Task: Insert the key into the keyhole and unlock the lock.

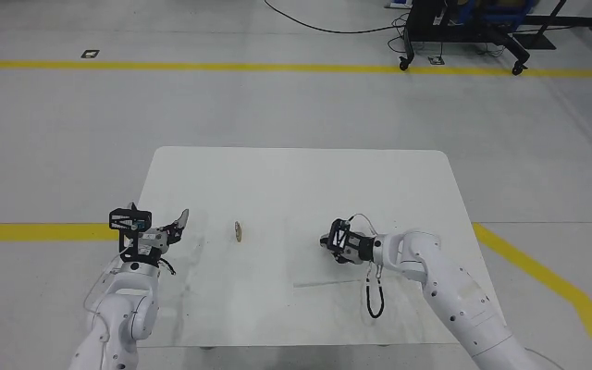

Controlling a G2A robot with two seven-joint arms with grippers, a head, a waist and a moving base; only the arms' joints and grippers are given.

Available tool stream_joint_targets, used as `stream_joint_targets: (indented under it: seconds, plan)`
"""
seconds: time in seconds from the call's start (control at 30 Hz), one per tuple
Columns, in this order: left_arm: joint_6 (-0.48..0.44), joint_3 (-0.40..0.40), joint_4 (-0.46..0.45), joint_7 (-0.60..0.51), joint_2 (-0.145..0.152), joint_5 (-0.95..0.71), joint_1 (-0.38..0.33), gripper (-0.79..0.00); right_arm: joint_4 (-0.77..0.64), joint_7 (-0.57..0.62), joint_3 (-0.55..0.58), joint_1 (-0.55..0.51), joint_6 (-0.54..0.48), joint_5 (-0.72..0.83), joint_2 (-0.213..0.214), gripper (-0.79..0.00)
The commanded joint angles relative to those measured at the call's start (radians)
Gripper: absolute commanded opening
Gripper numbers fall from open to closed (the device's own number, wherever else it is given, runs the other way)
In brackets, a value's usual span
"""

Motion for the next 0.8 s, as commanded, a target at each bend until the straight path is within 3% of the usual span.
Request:
stream_joint_targets:
  seconds: [0.0, 0.27, 0.43, 0.77]
  plan:
    - [0.000, 0.000, 0.000, 0.000, 0.000, 0.000, 0.000, 0.000, -0.009, -0.023, 0.014, -0.009, 0.008, 0.001, 0.003, -0.785]
    - [0.000, 0.000, 0.000, 0.000, 0.000, 0.000, 0.000, 0.000, -0.048, -0.234, 0.124, -0.077, 0.011, 0.114, 0.019, -0.785]
    - [0.000, 0.000, 0.000, 0.000, 0.000, 0.000, 0.000, 0.000, 0.028, -0.410, 0.191, -0.119, -0.053, 0.198, 0.028, -0.785]
    - [0.000, 0.000, 0.000, 0.000, 0.000, 0.000, 0.000, 0.000, 0.035, -0.413, 0.193, -0.120, -0.058, 0.201, 0.028, -0.785]
